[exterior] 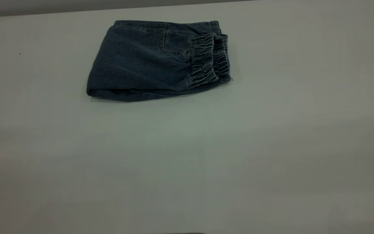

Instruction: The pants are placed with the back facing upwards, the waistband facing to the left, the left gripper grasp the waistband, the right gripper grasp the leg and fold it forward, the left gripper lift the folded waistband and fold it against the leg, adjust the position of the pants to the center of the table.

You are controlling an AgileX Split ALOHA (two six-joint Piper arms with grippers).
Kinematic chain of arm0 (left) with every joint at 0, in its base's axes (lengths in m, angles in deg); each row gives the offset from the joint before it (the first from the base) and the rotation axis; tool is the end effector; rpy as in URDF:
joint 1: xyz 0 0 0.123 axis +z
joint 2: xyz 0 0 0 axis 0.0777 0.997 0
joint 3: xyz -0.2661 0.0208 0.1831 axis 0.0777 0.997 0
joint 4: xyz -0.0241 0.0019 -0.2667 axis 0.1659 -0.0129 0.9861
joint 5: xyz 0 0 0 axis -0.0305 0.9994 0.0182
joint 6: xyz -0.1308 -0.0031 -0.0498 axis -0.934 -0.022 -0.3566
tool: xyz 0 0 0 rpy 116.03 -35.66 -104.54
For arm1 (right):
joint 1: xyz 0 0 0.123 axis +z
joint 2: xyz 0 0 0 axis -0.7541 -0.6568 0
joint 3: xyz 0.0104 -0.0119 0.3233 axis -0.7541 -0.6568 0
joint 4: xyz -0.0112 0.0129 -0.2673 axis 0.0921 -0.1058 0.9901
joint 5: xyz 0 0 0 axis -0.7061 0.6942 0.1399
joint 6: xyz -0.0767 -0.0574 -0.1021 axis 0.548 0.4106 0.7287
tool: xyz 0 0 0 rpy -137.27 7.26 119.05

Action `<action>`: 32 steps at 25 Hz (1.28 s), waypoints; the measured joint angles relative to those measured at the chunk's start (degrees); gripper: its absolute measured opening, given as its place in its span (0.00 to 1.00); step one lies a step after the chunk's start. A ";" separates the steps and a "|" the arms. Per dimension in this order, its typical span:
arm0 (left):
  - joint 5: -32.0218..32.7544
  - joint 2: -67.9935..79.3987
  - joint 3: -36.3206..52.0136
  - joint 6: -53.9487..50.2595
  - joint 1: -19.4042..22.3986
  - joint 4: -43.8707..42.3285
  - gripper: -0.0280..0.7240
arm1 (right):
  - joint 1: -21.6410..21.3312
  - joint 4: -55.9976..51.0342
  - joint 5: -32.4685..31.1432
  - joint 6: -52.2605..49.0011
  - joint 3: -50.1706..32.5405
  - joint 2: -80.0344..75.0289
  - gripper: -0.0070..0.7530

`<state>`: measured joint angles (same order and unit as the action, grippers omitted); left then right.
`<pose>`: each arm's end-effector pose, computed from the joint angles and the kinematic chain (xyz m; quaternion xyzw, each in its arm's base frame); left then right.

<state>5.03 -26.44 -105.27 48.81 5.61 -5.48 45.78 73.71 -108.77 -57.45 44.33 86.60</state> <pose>0.0127 -0.0015 0.2522 -0.0196 0.8764 -0.0084 0.4811 0.0091 0.0259 0.2468 -0.0606 0.8706 0.0474 0.4859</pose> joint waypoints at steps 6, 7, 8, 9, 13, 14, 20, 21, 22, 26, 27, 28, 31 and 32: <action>0.00 -2.18 0.00 0.02 0.14 0.00 0.79 | -4.57 0.00 0.00 0.00 0.00 0.00 0.62; 0.00 -2.18 0.00 0.02 0.14 0.00 0.79 | -4.65 -0.02 0.00 0.00 0.00 0.00 0.62; 0.00 -2.18 0.00 0.02 0.14 0.00 0.79 | -4.65 -0.02 0.00 0.00 0.00 0.00 0.62; 0.00 -2.18 0.00 0.02 0.14 0.00 0.79 | -4.65 -0.02 0.00 0.00 0.00 0.00 0.62; 0.00 -2.18 0.00 0.02 0.14 0.00 0.79 | -4.65 -0.12 0.00 0.00 0.00 0.00 0.62; 0.00 -2.18 0.00 0.02 0.14 0.00 0.79 | -4.65 -0.12 0.00 0.00 0.00 0.00 0.62; 0.00 -2.18 0.00 0.02 0.14 0.00 0.79 | -4.65 -0.12 0.00 0.00 0.00 0.00 0.62; 0.00 -2.18 0.00 0.02 0.14 0.00 0.79 | -4.65 -0.12 0.00 0.00 0.00 0.00 0.62; 0.00 -2.18 0.00 0.02 0.14 0.00 0.79 | -4.65 0.02 0.00 -0.14 0.00 0.00 0.62; 0.00 -2.18 0.00 0.02 0.14 0.00 0.79 | -2.50 2.60 0.05 -4.03 0.00 0.00 0.62; 0.00 -2.18 0.00 0.02 0.14 0.00 0.79 | -1.58 4.00 0.05 -5.58 0.00 0.00 0.62; 0.00 -2.18 0.00 0.02 0.14 0.00 0.79 | -0.42 5.15 0.15 -7.42 0.00 0.00 0.62; 0.00 -2.18 0.00 0.02 0.14 0.00 0.79 | 2.24 7.63 0.17 -10.98 0.00 0.00 0.62; 0.00 -2.18 0.00 0.02 0.14 0.00 0.79 | 2.61 7.82 0.17 -11.24 0.00 0.00 0.62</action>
<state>5.03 -28.63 -105.27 48.84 5.74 -5.48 48.38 81.53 -108.60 -68.69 44.33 86.60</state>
